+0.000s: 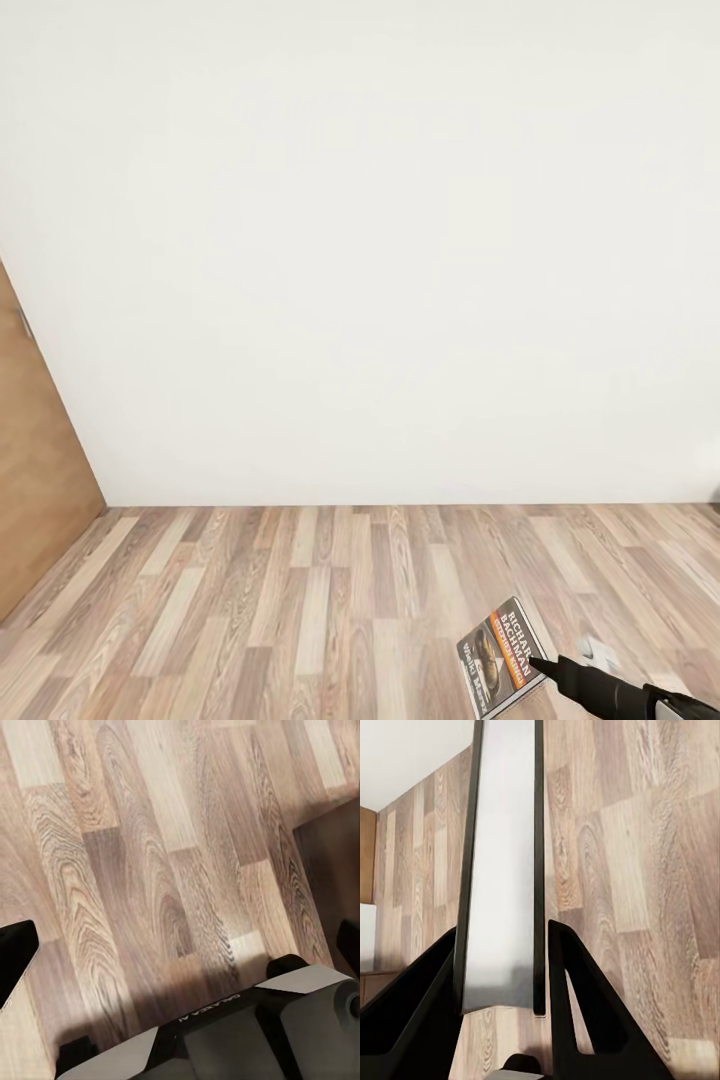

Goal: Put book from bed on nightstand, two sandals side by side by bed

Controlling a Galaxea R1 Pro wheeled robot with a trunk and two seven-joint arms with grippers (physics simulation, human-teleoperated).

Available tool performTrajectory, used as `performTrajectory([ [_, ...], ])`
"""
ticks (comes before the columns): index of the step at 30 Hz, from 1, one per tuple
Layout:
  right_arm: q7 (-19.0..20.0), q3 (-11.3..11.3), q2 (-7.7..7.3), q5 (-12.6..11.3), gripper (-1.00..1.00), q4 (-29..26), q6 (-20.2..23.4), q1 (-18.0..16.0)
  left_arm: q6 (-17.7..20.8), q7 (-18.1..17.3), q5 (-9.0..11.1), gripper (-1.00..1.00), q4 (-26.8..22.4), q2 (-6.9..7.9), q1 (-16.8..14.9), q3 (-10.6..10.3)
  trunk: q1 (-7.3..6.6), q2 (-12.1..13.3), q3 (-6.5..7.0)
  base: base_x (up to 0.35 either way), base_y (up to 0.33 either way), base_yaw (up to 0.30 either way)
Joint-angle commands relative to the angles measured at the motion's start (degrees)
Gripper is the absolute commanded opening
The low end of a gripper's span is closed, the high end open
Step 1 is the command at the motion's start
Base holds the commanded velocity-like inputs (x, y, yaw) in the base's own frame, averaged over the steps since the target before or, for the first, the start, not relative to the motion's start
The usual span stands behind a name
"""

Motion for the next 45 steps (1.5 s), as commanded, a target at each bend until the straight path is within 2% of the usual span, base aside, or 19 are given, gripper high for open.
performTrajectory([
  [1,0.3,0.2,0.00,-0.7,-1.00,0.1,0.4,-0.1,-0.2,-0.2,0.5,1.00,0.1,0.01,-0.1,-0.5,0.06,-0.1,-0.11,0.330,0.000,0.000],
  [45,0.3,0.2,0.00,-0.7,-1.00,0.1,0.4,-0.1,-0.2,-0.2,0.5,1.00,0.1,0.01,-0.1,-0.5,0.06,-0.1,-0.11,0.330,0.000,0.000],
])
